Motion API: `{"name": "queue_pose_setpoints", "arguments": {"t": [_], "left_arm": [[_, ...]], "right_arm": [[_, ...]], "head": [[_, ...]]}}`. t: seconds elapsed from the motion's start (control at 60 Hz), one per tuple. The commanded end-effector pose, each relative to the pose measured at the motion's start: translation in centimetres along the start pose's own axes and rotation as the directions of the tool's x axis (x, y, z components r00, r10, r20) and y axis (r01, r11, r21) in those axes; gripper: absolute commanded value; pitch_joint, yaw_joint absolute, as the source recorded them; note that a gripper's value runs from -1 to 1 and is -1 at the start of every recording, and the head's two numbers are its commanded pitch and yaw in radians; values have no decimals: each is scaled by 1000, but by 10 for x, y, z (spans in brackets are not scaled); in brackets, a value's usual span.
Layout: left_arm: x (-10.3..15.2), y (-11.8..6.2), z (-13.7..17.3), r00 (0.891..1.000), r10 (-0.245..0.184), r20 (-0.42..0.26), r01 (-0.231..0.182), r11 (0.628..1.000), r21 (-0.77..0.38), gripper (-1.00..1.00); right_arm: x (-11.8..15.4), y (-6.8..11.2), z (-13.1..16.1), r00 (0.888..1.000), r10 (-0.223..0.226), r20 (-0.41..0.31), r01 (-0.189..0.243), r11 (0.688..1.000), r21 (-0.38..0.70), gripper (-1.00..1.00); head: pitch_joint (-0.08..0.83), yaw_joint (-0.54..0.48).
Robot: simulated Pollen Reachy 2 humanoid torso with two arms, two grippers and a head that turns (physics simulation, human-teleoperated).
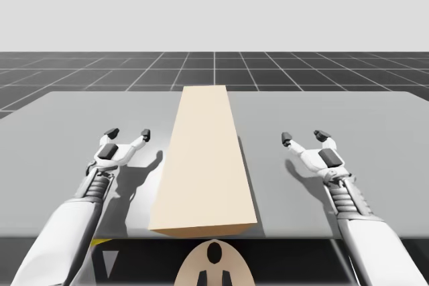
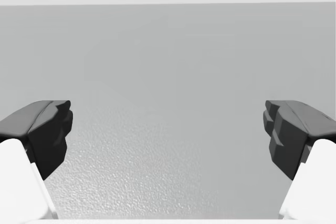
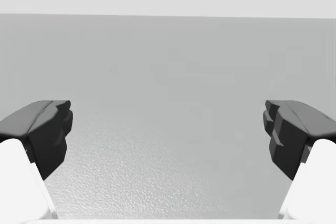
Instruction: Retrieve the object from inside the box.
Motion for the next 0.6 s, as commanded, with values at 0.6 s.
{"name": "queue_pose_setpoints", "arguments": {"t": [0.6], "left_arm": [[-16, -68, 33, 968, -251, -21, 199, 811, -550, -1000]], "right_arm": [[-4, 48, 20, 996, 84, 16, -79, 844, 530, -1000]], "head": [[8, 3]]}}
